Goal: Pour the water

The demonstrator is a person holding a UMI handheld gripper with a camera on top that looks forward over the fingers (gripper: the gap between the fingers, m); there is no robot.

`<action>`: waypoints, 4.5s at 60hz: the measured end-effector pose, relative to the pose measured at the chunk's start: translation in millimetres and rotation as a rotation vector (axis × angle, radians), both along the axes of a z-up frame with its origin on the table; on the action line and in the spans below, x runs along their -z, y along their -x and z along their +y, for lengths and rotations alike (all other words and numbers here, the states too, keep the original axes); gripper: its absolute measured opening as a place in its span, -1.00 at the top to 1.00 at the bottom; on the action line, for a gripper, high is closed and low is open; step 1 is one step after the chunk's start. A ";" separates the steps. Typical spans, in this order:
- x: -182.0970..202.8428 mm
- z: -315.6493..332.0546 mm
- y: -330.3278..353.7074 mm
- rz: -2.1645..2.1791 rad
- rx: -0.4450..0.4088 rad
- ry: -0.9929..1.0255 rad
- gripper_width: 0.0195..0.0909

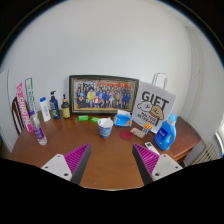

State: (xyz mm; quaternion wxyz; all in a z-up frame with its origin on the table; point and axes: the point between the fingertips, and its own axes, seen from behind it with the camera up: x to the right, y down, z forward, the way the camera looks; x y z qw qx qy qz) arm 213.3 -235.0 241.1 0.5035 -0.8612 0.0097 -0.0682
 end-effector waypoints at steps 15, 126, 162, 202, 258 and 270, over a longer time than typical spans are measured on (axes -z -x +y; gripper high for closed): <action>18.4 2.6 25.0 -0.002 -0.022 0.021 -0.86; 69.4 210.1 407.2 0.399 -0.206 -0.277 0.66; -26.3 290.9 212.0 1.745 0.065 -0.260 0.66; 19.9 317.4 140.5 1.874 0.131 -0.066 0.66; 117.6 338.0 -140.5 0.070 -0.065 -0.269 0.65; 153.8 333.3 -152.4 0.083 -0.044 -0.271 0.63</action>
